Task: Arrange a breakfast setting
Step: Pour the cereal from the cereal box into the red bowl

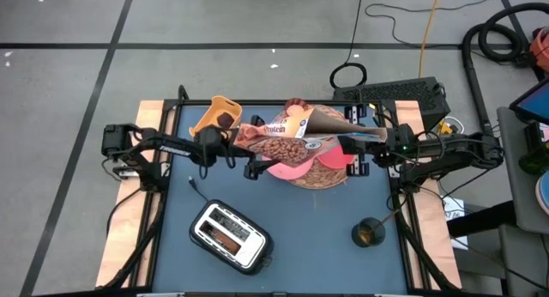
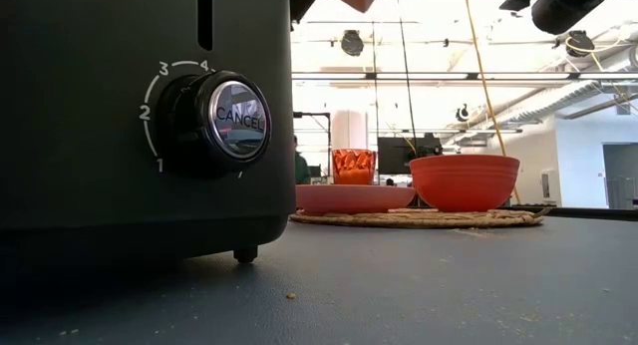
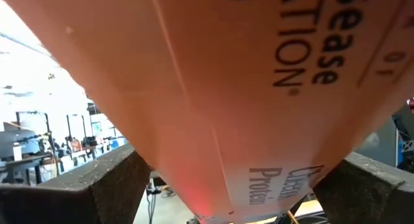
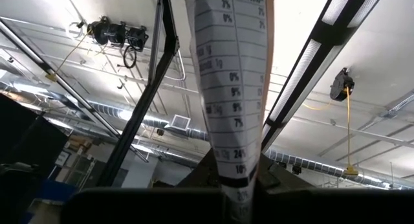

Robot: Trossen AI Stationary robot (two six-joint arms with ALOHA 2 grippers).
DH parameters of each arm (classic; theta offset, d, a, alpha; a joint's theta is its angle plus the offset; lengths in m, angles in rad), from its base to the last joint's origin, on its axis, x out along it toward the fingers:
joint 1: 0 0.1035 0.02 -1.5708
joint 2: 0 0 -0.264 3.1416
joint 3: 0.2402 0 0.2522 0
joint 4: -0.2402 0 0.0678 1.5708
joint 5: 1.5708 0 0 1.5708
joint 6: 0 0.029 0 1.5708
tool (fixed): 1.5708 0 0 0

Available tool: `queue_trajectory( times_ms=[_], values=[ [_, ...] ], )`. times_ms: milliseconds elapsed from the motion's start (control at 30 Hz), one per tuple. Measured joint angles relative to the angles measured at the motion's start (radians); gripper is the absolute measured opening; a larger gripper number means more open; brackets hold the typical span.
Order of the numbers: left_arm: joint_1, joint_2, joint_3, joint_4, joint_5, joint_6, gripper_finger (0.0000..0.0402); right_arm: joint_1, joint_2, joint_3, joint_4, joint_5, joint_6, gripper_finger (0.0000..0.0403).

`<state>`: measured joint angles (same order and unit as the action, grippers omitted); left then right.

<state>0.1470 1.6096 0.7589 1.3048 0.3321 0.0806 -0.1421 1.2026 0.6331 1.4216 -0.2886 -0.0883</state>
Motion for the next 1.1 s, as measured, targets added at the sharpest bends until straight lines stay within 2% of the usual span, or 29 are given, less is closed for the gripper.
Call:
queue_trajectory(
  times_ms=[100,367,467,833,967,1100],
  values=[
    [-0.006,0.0,0.0,-0.001,0.0,0.021,0.0356,0.0,0.0,0.0,0.0,0.0,0.0,0.0],
    [-0.007,0.0,0.001,-0.003,0.001,0.021,0.0255,0.0,0.002,-0.001,0.007,0.003,0.03,0.0],
    [-0.006,0.0,0.001,-0.003,0.001,0.027,0.0233,0.0,0.002,-0.001,0.006,0.003,0.031,0.0003],
    [-0.006,0.0,0.003,-0.012,-0.008,0.03,0.0223,0.0,0.005,-0.003,-0.006,0.002,0.031,0.0012],
    [-0.005,0.0,0.003,-0.018,-0.011,0.03,0.0223,-0.001,0.006,-0.004,-0.02,0.003,0.038,0.0041],
    [-0.005,0.0,0.004,-0.01,-0.012,0.03,0.0223,-0.002,0.008,-0.004,-0.051,0.003,0.076,0.0092]
  ],
)
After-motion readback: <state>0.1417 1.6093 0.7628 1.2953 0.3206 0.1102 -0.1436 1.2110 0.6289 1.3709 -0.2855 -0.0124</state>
